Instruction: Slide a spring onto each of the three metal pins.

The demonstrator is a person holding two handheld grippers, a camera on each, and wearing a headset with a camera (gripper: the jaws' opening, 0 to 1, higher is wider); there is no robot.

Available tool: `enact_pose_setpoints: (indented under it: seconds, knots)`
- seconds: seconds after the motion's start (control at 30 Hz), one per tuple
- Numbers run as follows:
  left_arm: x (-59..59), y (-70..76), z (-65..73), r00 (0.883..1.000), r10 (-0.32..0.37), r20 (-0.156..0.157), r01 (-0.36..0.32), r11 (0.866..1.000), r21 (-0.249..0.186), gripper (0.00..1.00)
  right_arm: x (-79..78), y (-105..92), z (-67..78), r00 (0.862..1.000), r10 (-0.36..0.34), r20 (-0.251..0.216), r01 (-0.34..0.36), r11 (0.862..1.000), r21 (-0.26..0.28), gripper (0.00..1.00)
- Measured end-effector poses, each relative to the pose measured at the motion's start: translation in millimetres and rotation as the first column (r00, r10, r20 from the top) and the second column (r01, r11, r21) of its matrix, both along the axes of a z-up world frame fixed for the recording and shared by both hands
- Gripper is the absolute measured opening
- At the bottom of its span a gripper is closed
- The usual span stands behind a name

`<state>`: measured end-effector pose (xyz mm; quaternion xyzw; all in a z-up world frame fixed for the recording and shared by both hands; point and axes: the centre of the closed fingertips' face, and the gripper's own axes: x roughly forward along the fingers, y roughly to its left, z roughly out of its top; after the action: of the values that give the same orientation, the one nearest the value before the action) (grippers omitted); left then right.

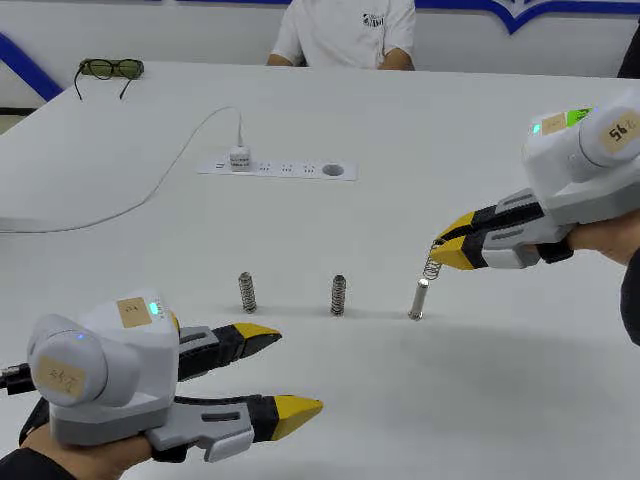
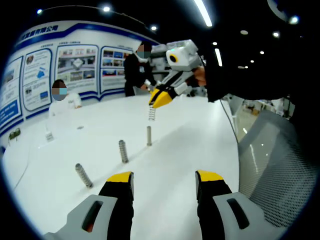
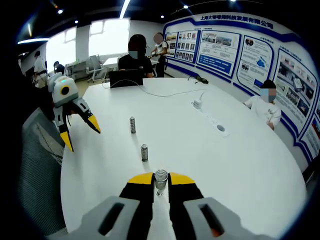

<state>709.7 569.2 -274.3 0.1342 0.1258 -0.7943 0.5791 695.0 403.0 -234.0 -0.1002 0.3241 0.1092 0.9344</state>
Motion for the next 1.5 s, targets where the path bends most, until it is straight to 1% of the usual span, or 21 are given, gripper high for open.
enact_pose_setpoints:
  seconds: [0.27,0.93,1.5]
  knots:
    - [0.6,0.3,-0.9,1.000,0.003,-0.001,-0.003,1.000,0.002,0.50,4.6,-4.3,-10.2,1.000,-0.015,-0.015,0.015,1.000,0.009,0.12]
    - [3.3,0.5,-5.0,1.000,0.010,-0.004,-0.010,1.000,0.012,0.49,7.2,-4.3,-25.3,0.999,-0.021,-0.038,0.022,0.999,0.025,0.12]
    - [4.8,1.4,-6.6,1.000,0.014,-0.005,-0.014,1.000,0.015,0.49,9.4,-5.4,-48.0,0.997,-0.045,-0.061,0.047,0.998,0.030,0.12]
